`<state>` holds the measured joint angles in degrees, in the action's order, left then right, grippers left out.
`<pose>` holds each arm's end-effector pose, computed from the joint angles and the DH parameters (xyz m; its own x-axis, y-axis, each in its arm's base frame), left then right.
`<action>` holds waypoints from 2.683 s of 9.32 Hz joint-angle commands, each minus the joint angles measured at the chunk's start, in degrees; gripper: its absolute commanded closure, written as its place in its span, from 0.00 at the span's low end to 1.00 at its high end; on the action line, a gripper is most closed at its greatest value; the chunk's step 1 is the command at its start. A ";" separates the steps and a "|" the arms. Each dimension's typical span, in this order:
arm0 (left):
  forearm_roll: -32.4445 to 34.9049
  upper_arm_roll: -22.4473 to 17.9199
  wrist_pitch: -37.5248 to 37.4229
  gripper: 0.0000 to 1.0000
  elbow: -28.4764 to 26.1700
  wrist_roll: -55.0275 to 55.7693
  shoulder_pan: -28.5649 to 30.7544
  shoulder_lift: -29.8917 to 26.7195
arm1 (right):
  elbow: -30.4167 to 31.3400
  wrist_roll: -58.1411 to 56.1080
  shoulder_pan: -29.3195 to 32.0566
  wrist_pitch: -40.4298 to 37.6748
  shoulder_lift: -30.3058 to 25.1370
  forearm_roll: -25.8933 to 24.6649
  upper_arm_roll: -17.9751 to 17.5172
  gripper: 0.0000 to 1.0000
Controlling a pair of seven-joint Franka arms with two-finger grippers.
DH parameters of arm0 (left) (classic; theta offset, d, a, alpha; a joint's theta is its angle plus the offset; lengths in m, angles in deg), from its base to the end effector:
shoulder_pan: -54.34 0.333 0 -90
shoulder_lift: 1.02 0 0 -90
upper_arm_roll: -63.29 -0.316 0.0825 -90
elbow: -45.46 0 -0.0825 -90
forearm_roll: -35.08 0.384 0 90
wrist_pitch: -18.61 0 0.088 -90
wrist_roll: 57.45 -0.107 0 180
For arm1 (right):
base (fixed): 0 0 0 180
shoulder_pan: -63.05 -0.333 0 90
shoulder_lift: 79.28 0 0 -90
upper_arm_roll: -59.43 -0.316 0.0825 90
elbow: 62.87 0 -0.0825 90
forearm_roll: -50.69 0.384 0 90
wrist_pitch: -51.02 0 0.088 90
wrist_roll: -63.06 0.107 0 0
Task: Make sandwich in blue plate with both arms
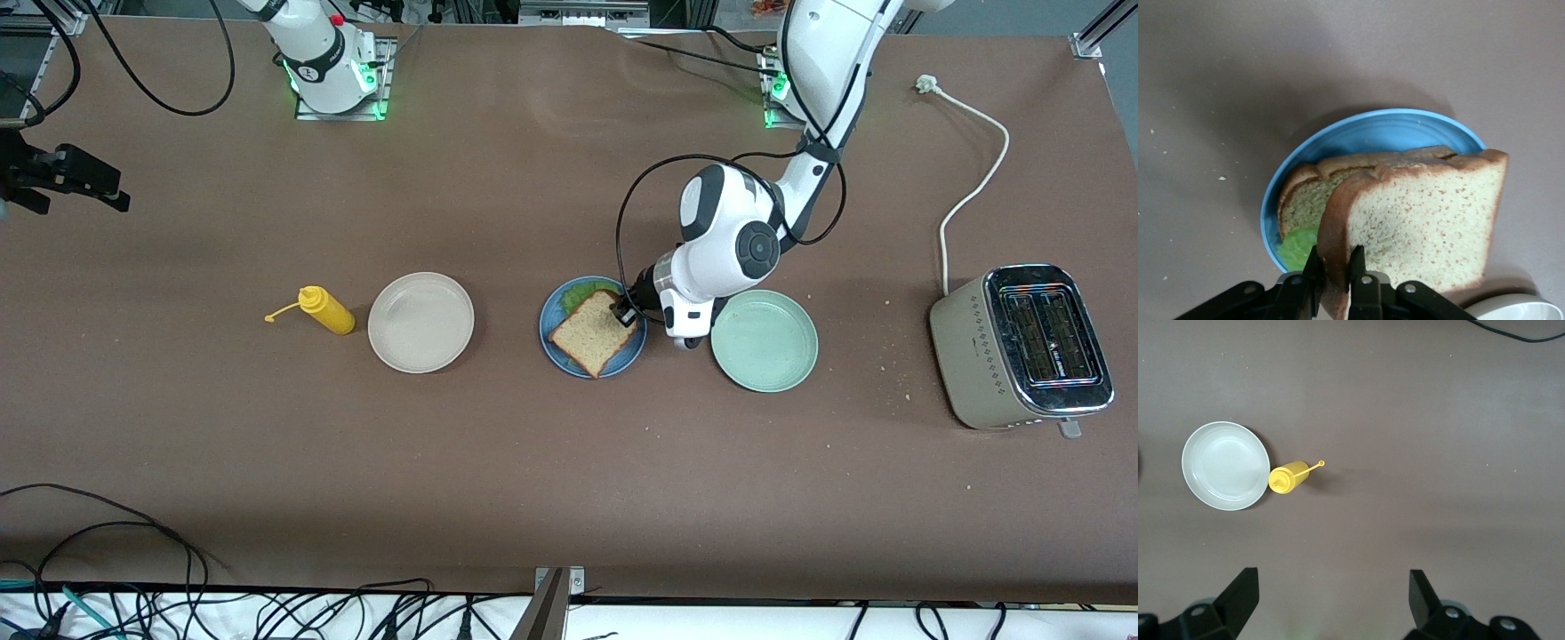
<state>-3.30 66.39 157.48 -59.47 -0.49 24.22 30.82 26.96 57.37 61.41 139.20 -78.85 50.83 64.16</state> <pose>0.5458 -0.3576 0.2321 0.5723 0.7025 -0.4231 0.8117 -0.5585 0.1707 0.5525 -0.0294 0.6190 0.9983 0.0455 -0.0359 0.0453 -0.9990 -0.0054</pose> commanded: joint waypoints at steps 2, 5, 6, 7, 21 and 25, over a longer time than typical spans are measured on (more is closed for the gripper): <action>1.47 -0.29 -0.71 0.49 -0.27 1.83 -0.20 0.15 | -1.94 0.07 -0.11 -1.61 0.71 0.03 0.28 0.00; 4.78 -0.82 -4.38 0.11 0.25 3.49 0.14 -0.46 | -1.94 0.07 -0.11 -1.61 0.71 0.03 0.28 0.00; 7.86 -0.99 -7.10 0.03 0.69 5.68 0.58 -1.51 | -1.94 0.07 -0.11 -1.61 0.71 0.12 0.28 0.00; 10.93 -0.99 -9.91 0.00 1.13 6.92 2.15 -3.35 | -1.94 0.07 -0.11 -1.61 0.71 0.38 0.28 0.00; 43.58 -0.82 -47.63 0.00 23.18 -43.09 28.26 -20.07 | -1.94 0.16 -0.11 -1.70 0.71 0.73 0.28 0.00; 35.63 -0.73 -48.26 0.00 24.07 -55.47 31.85 -19.80 | -1.94 0.16 -0.20 -1.70 0.71 0.82 0.20 0.00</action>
<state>38.72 64.91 110.52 -37.00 -53.02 53.22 10.41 26.90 57.37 61.39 139.03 -78.85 50.94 64.17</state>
